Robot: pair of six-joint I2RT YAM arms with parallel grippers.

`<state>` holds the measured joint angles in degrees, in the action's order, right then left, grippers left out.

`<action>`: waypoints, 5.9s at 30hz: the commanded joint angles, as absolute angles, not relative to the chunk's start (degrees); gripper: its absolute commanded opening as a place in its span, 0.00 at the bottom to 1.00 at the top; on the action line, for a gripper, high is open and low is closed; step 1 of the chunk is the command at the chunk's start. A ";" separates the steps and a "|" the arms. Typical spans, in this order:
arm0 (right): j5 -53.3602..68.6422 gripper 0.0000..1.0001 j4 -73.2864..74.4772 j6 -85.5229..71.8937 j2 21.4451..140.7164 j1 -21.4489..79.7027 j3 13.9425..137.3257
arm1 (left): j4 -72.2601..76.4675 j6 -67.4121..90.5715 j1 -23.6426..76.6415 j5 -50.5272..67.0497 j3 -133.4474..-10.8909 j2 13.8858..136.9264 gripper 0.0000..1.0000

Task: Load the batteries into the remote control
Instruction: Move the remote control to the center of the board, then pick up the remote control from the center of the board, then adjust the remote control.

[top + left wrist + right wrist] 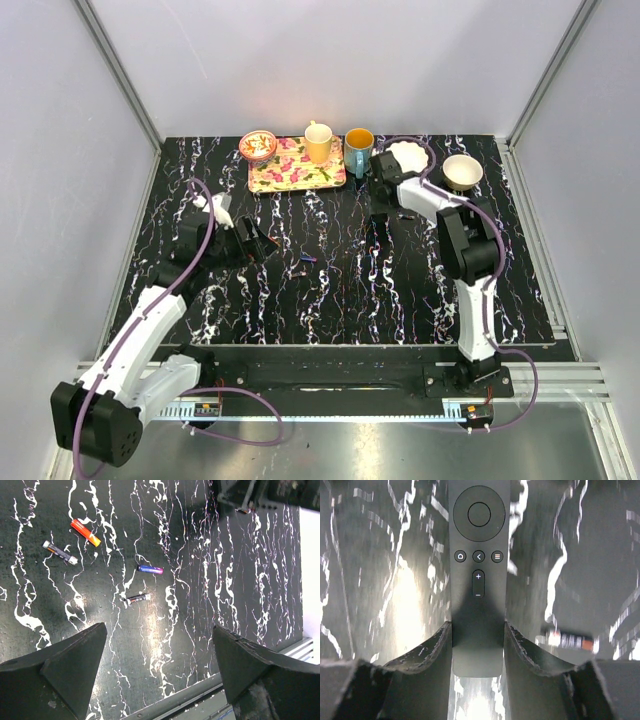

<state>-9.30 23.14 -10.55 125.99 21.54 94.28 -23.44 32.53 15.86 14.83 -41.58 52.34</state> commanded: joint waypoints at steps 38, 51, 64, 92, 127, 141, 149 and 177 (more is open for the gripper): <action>-9.41 0.41 24.61 -50.37 101.86 51.42 65.03 | -20.48 49.92 25.93 0.61 -35.33 51.24 0.82; -9.84 0.70 25.22 -47.99 97.13 51.50 64.42 | -22.32 47.91 28.83 -1.67 -37.62 53.61 0.89; -33.22 1.00 22.43 -41.14 66.91 50.19 47.21 | -23.11 42.10 38.22 -7.35 -52.26 68.80 0.99; -25.93 1.00 25.57 -33.57 47.56 50.18 38.32 | -28.02 38.76 49.31 -13.88 -76.81 108.27 0.81; -26.46 1.00 28.92 -35.24 43.33 50.10 36.91 | -28.39 35.51 47.02 -14.06 -79.28 115.93 0.52; -24.62 1.00 29.71 -35.07 45.79 50.10 44.73 | -19.44 33.48 44.83 -9.00 -73.40 98.11 0.00; -7.77 1.00 19.53 -36.30 46.58 50.01 49.66 | 18.86 47.52 33.24 14.48 -45.22 72.26 0.00; 29.35 0.93 -23.01 -48.95 56.95 41.13 38.85 | 76.82 75.94 28.04 35.95 -34.01 74.00 0.00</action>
